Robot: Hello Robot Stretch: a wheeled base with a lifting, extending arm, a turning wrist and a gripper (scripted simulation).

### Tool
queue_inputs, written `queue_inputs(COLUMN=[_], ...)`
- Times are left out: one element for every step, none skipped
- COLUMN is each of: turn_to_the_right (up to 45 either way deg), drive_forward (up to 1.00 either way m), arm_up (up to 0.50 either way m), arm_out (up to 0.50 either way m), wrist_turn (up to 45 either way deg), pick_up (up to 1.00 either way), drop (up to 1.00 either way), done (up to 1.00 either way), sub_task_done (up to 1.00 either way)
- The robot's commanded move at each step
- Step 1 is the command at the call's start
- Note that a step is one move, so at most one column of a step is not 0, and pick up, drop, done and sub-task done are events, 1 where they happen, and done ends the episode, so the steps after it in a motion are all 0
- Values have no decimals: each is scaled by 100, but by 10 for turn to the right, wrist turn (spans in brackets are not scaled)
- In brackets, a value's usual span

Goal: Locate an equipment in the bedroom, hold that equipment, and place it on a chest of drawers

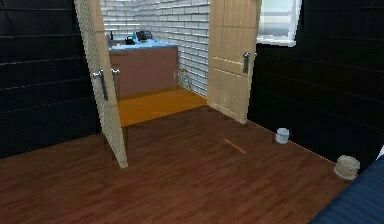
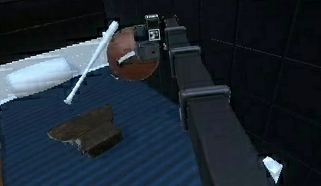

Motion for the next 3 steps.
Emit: queue_inputs(turn_to_the_right=[0, 0, 0], drive_forward=[0, 0, 0], arm_up=[0, 0, 0], arm_out=[0, 0, 0], wrist_turn=[-450, -450, -210], pick_up=[0, 0, 0], drop=[0, 0, 0], done=[0, 0, 0], sub_task_done=[0, 0, 0])
